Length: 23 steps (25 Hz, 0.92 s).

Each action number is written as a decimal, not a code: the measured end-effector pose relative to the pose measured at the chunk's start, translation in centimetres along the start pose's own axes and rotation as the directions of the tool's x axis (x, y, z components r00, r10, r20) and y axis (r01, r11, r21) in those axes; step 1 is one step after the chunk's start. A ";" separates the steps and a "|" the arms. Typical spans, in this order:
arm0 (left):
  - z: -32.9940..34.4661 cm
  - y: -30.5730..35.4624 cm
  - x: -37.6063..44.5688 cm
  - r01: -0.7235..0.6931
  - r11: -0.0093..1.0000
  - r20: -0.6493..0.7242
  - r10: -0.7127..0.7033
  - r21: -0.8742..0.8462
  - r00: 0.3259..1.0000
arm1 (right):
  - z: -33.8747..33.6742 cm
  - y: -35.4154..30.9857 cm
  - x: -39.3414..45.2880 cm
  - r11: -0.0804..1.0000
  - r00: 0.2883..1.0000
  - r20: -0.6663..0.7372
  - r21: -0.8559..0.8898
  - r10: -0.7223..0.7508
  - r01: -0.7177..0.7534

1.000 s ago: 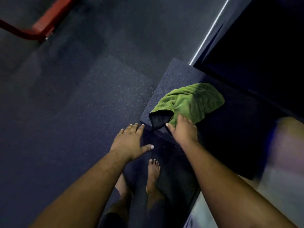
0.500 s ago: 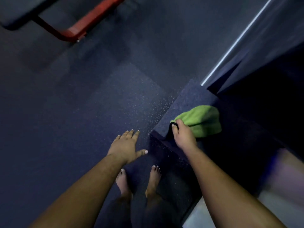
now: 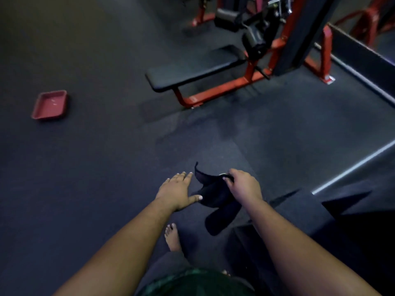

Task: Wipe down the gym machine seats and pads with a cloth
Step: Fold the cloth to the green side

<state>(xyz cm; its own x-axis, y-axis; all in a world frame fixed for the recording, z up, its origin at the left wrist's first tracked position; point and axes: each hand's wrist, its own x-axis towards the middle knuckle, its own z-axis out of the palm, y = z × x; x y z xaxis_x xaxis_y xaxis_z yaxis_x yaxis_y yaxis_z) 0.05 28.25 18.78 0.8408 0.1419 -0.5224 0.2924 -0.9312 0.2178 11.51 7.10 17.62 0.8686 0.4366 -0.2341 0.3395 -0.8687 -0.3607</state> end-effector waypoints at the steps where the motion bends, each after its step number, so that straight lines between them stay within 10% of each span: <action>1: -1.4 -2.2 0.5 0.018 1.000 -0.024 -0.018 -0.011 1.000 | -0.3 -2.8 1.8 1.000 1.000 -0.001 -0.001 -0.026 0.026; 16: -25.9 -23.8 16.7 -0.073 0.994 -0.274 0.049 -0.077 0.961 | -9.8 -29.2 30.4 0.852 0.843 -0.123 -0.077 -0.523 0.517; 23: -31.1 -28.3 26.9 0.126 0.904 -0.247 -0.243 -0.409 0.938 | -11.9 -33.1 44.8 0.857 0.845 -0.232 0.072 -0.483 0.510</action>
<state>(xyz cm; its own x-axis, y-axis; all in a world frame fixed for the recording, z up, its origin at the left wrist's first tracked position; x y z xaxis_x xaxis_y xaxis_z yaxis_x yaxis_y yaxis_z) 28.55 68.83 24.16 0.8301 0.4421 -0.3398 0.5569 -0.6861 0.4680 43.51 52.68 29.86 0.6535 0.7338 0.1858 0.7079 -0.5056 -0.4932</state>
